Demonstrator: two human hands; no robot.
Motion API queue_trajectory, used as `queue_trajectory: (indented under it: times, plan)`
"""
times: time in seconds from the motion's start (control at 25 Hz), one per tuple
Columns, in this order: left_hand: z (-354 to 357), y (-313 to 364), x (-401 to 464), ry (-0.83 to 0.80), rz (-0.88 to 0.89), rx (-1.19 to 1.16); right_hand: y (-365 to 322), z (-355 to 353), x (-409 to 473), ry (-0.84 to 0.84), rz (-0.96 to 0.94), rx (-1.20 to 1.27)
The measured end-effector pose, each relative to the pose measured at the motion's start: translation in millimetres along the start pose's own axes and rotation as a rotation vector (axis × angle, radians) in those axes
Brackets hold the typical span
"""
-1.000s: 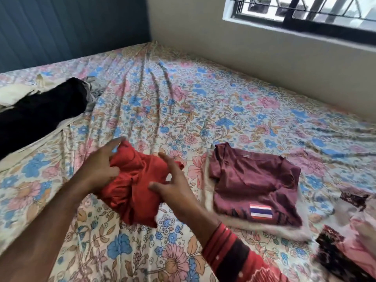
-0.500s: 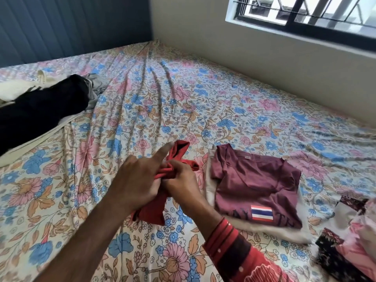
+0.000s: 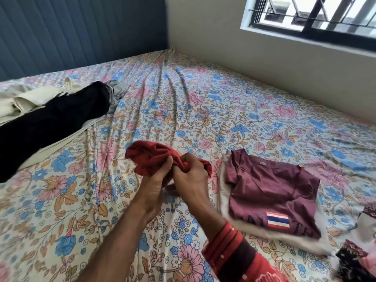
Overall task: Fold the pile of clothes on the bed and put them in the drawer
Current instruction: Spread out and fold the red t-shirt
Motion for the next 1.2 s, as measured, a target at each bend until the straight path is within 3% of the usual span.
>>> queue_trajectory:
  times: [0.12,0.2,0.24,0.32,0.4,0.52,0.6,0.76,0.96,1.08,1.2]
  plan:
    - [11,15,4,0.061,0.18,-0.008,-45,-36,-3,-0.077,-0.255,-0.718]
    - [23,20,10,0.016,0.203,-0.066,-68,-67,-6,-0.032,-0.329,-0.918]
    - [33,22,14,-0.018,0.199,-0.102,-79,-84,-6,-0.013,-0.364,-0.891]
    - [59,26,21,-0.099,0.172,-0.153,-99,-130,-1,0.047,-0.409,-0.589]
    - [88,29,25,-0.162,0.101,-0.189,-101,-190,12,0.135,-0.347,-0.255]
    - [127,32,42,-0.287,-0.025,-0.167,-75,-278,25,0.187,-0.15,0.038]
    - [146,24,62,-0.321,-0.031,-0.022,-29,-323,30,0.236,0.045,-0.005]
    - [146,-55,69,-0.288,-0.198,0.539,90,-341,43,0.266,0.364,-0.21]
    - [132,-87,70,-0.167,-0.032,0.65,124,-331,60,0.285,0.414,-0.447]
    - [129,-74,70,-0.159,-0.008,0.667,91,-331,59,0.486,0.295,-0.876]
    - [116,-40,74,-0.138,0.066,0.665,39,-290,64,0.595,-0.029,-0.741]
Point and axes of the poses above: each hand's wrist, its own x-axis towards the middle knuckle, its own z-axis out of the palm, y = z × x, the point moved 8 cm from there along x, towards the middle knuckle, and after that the axes turned 1 degree about y, right-handed, at the moved point
